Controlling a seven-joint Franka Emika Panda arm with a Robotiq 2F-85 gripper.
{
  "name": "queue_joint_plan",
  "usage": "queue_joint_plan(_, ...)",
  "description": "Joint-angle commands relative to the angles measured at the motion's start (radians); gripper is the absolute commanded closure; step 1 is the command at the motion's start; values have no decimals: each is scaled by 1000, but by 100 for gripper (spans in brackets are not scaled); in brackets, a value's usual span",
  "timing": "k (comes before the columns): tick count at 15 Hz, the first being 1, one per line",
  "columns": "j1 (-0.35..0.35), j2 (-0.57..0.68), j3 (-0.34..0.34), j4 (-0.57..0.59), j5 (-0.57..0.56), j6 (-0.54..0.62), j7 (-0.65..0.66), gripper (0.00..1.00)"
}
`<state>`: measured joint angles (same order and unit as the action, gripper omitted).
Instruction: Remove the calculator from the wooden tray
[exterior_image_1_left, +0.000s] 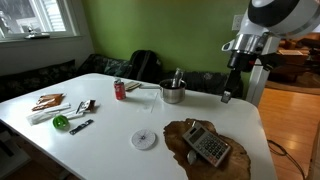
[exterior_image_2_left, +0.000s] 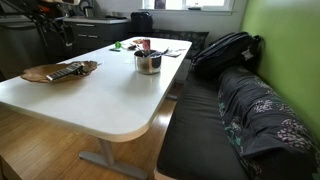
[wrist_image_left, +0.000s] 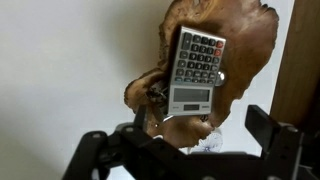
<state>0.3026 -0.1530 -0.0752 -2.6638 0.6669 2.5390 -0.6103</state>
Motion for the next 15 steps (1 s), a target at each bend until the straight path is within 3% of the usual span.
queue_joint_plan(1, -48, 16, 47, 14, 10, -6, -6, 0)
queue_joint_plan(10, -88, 185, 112, 124, 98, -58, -25, 0)
queue_joint_plan(11, -114, 172, 105, 142, 132, -122, -43, 0)
queue_joint_plan(12, -104, 154, 135, 102, 79, -45, -5, 0)
queue_joint_plan(15, -136, 169, 130, 139, 99, -101, -18, 0)
